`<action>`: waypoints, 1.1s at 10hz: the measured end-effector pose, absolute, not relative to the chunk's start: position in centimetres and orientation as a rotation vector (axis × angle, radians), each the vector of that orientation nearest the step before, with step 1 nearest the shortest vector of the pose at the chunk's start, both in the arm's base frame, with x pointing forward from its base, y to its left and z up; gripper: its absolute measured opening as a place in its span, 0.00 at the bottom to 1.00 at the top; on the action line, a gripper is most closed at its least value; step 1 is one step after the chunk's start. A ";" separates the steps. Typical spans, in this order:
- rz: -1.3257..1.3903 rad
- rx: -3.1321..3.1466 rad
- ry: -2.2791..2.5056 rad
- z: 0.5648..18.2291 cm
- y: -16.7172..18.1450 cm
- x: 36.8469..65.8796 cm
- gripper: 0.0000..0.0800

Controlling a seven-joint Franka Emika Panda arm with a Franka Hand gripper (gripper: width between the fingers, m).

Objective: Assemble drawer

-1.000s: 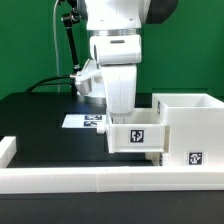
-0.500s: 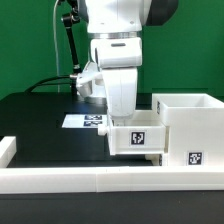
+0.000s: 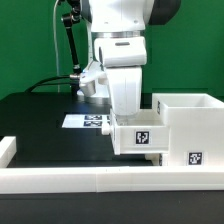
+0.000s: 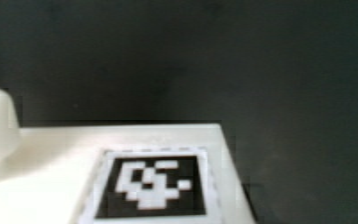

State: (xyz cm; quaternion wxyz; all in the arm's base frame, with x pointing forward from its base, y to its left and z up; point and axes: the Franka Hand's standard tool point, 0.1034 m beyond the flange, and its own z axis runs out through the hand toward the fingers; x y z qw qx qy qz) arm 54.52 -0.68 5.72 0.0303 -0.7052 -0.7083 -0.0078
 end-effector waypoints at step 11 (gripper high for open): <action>-0.046 -2.147 -2.212 5.6 1.7 54.9 0.05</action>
Offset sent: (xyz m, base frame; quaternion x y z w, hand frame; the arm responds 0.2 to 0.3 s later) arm 0.0003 0.0136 0.0004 -0.0176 -0.0001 -0.0341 0.9993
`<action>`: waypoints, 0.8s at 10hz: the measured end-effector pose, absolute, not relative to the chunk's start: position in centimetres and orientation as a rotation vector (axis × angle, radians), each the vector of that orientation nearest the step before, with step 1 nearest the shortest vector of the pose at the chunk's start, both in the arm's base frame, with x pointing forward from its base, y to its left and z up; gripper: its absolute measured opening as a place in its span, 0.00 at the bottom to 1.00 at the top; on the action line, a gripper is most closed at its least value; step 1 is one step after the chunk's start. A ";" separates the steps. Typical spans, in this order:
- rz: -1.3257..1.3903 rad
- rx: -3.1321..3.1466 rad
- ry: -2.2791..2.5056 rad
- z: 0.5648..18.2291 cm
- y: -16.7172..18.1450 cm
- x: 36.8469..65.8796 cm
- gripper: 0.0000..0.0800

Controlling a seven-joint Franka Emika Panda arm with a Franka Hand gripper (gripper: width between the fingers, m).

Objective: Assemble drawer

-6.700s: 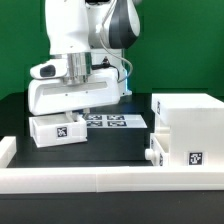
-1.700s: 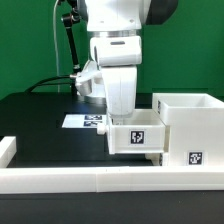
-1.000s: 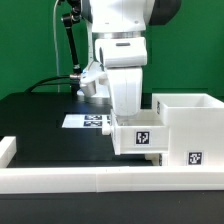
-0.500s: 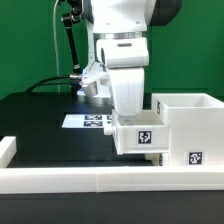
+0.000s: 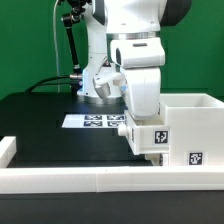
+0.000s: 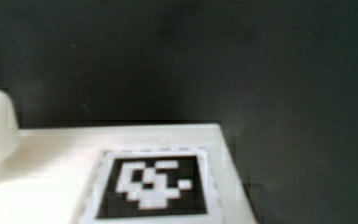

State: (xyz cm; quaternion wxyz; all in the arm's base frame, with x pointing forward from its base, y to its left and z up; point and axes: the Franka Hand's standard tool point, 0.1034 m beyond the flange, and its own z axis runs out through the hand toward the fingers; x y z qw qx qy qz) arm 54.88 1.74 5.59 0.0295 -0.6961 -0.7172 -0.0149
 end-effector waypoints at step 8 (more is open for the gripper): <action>-0.026 -2.157 -2.226 8.9 1.5 55.3 0.80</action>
Offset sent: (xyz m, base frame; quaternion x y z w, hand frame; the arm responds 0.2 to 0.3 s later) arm 0.0005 0.0061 0.0106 -0.0063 -0.0031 0.0022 1.0000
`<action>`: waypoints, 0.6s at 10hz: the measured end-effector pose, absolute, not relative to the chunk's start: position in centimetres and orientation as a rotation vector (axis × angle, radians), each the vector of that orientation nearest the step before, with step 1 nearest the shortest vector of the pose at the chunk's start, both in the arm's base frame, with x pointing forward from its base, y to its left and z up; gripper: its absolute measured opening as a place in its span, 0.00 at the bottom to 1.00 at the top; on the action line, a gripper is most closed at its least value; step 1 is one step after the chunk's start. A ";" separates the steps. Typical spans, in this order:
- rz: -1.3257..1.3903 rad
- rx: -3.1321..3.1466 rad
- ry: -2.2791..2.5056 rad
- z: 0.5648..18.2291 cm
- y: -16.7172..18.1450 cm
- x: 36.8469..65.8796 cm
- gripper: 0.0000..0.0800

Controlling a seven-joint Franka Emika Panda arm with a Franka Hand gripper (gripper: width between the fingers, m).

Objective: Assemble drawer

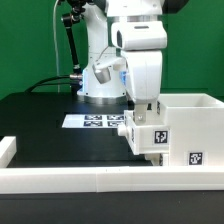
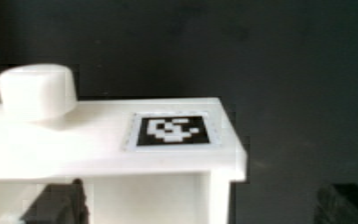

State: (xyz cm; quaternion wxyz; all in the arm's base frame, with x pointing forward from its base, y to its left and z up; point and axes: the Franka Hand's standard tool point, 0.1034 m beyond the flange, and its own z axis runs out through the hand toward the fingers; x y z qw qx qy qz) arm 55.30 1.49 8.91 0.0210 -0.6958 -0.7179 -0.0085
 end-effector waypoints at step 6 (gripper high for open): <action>0.008 -2.168 -2.204 10.1 -3.1 56.9 0.81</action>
Offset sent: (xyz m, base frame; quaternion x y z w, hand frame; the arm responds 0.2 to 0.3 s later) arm 0.0174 -0.0440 0.0063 0.0439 -0.0078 -0.0339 0.9984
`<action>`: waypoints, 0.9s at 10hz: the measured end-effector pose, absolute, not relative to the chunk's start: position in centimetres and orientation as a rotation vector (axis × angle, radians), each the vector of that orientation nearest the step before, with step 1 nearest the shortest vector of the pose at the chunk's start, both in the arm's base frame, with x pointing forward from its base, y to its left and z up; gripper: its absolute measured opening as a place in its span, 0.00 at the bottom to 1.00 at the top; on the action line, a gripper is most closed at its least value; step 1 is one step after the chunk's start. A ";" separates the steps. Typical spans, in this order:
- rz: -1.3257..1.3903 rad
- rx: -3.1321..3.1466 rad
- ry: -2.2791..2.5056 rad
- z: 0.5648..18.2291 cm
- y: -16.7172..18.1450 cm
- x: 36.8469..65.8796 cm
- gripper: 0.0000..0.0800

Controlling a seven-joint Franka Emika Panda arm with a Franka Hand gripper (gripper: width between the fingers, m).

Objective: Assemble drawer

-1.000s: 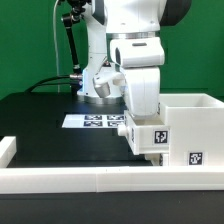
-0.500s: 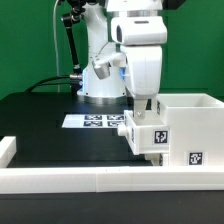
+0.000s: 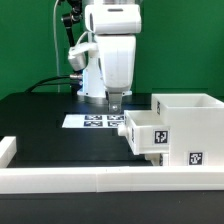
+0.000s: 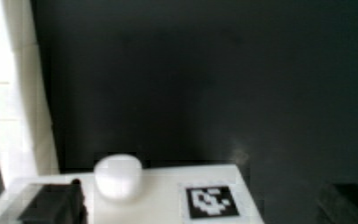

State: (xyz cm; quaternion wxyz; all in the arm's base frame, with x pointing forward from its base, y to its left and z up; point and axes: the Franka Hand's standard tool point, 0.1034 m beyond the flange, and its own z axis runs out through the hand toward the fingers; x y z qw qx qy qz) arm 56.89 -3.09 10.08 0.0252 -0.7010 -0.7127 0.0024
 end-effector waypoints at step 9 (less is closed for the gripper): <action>-0.140 -2.017 -2.141 6.5 -3.4 59.1 0.81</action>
Offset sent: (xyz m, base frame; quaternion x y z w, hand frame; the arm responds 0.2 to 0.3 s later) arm 0.0169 0.0152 -0.0352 0.0075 0.2130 -0.0243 0.9767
